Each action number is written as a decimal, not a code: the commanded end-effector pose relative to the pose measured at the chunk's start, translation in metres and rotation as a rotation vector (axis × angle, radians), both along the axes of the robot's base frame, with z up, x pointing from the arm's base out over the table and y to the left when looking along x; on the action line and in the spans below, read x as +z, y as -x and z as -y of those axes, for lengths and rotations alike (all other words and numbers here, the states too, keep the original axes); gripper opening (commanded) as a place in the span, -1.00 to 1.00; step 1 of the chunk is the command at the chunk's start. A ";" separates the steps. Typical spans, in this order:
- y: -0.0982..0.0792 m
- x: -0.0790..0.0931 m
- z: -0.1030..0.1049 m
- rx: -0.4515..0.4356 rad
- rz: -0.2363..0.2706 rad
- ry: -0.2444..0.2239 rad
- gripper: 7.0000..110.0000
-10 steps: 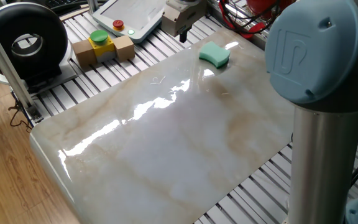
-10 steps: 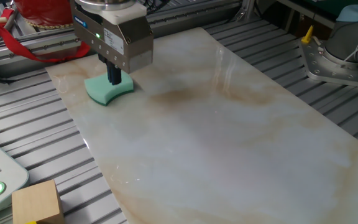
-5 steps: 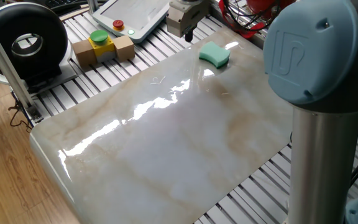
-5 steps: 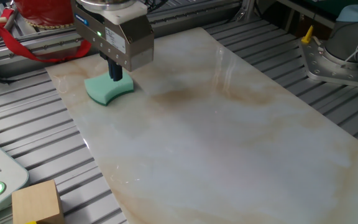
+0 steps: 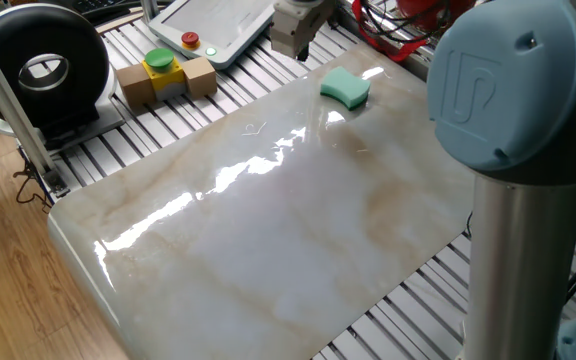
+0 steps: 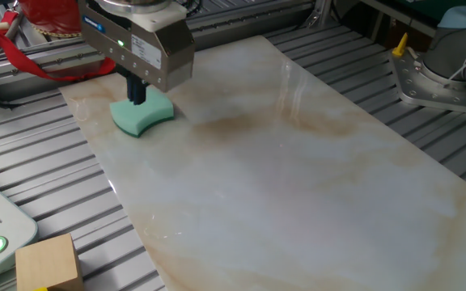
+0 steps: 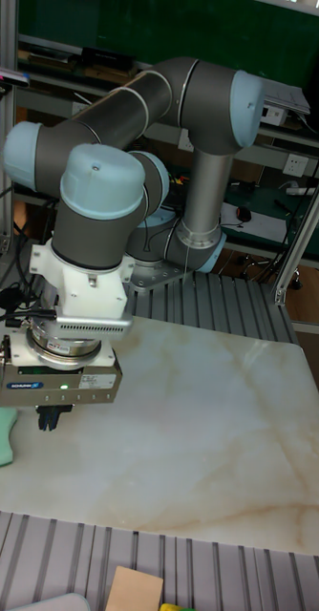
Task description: Clean the tabletop with a sponge
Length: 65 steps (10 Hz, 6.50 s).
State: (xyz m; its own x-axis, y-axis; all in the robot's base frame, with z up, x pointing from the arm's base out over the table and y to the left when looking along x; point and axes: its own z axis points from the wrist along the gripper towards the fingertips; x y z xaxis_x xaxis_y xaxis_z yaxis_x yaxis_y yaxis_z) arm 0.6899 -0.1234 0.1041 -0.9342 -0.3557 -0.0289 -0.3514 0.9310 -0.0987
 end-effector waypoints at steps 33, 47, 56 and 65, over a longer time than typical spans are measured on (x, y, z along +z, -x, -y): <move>0.011 -0.078 0.078 -0.303 0.004 -0.158 -1.00; 0.033 -0.071 0.089 -0.224 -0.082 -0.102 -1.00; 0.029 -0.071 0.093 -0.224 -0.065 -0.090 -1.00; 0.025 -0.071 0.080 -0.171 -0.054 -0.144 -1.00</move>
State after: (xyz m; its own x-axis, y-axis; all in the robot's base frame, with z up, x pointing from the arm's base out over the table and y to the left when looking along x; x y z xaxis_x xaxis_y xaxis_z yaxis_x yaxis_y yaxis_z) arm 0.6598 -0.1948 0.0324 -0.9828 -0.1844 0.0014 -0.1837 0.9793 0.0851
